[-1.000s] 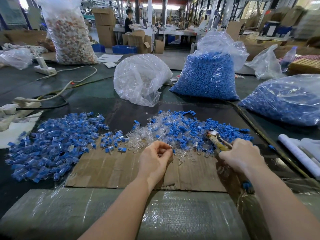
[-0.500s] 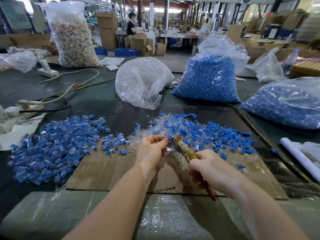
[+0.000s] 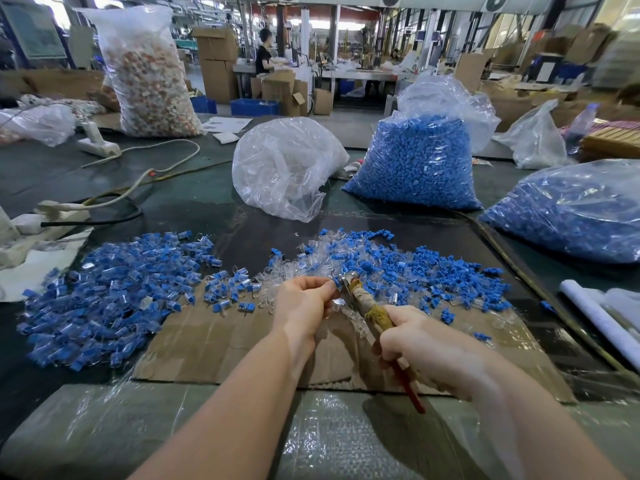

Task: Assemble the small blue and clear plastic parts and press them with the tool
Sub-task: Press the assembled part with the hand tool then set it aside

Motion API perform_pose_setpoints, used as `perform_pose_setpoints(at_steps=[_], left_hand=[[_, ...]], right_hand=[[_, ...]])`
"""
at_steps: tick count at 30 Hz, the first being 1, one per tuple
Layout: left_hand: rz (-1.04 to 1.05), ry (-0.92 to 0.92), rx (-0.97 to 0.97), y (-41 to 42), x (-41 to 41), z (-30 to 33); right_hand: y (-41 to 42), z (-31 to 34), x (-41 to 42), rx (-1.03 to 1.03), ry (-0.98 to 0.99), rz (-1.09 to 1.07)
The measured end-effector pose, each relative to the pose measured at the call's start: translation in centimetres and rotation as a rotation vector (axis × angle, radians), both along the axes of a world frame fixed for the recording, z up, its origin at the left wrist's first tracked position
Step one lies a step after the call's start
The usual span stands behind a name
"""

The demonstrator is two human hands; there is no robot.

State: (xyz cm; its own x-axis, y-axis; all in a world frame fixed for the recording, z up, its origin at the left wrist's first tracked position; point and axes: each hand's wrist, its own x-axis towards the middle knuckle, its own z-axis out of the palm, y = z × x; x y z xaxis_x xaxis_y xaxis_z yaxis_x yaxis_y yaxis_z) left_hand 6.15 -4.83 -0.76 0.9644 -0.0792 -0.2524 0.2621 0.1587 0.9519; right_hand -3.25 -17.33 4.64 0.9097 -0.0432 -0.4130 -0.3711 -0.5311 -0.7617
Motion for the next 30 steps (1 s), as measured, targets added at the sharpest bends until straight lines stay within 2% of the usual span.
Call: perform_pose_setpoints(at_steps=[11, 16, 30], left_hand=[[-0.018, 0.037, 0.028, -0.1, -0.5, 0.9], [-0.005, -0.012, 0.078, -0.4, -0.6, 1.0], [-0.024, 0.079, 0.030, -0.4, -1.0, 1.0]], right_hand=[[-0.3, 0.1, 0.1, 0.003, -0.036, 0.027], [-0.5, 0.1, -0.1, 0.004, -0.057, 0.032], [0.3, 0.4, -0.5, -0.157, -0.082, 0.058]])
